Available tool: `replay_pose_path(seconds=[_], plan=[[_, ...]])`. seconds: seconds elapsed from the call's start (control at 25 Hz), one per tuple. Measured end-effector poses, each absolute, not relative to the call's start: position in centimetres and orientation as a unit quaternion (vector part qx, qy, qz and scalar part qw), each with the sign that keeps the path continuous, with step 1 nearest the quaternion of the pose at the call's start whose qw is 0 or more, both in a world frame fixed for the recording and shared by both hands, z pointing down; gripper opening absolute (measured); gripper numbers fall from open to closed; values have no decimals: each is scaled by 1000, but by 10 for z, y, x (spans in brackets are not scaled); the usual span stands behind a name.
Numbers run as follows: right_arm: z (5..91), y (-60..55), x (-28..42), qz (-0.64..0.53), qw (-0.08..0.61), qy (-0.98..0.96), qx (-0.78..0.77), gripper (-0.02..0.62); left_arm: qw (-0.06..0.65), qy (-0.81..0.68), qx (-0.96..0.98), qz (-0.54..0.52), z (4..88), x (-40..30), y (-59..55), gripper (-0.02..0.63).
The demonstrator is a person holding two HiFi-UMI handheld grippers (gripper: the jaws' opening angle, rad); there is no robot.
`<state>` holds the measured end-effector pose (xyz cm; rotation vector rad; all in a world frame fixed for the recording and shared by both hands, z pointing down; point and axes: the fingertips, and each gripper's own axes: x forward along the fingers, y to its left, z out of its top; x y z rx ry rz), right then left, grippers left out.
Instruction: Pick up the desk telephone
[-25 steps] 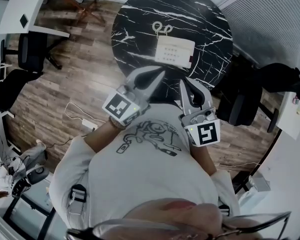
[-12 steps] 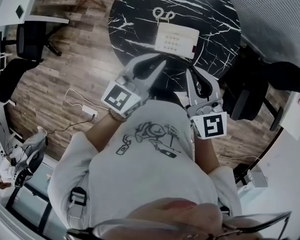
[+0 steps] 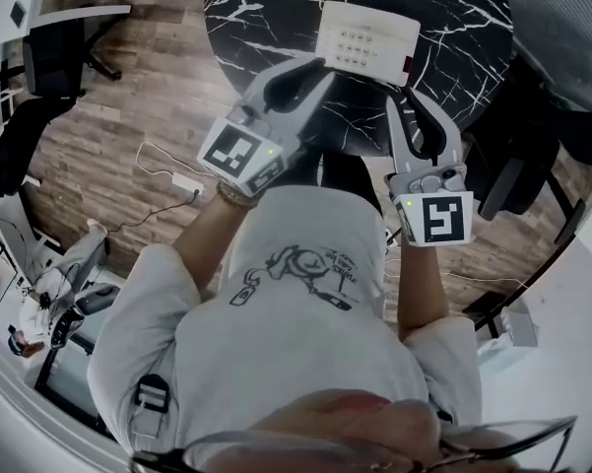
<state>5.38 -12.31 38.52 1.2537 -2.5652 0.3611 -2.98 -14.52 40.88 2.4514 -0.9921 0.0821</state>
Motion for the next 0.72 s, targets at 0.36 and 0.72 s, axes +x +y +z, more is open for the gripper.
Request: replay_pose_path(seconds=[0.36,0.72], plan=[[483,-165,65,155,170,-866,443,89,270,-361,890,66,512,-38,-181,83],[577,-184,79,180,207,-847,455,141,300,-376,871,97,612,-43,-204,159]])
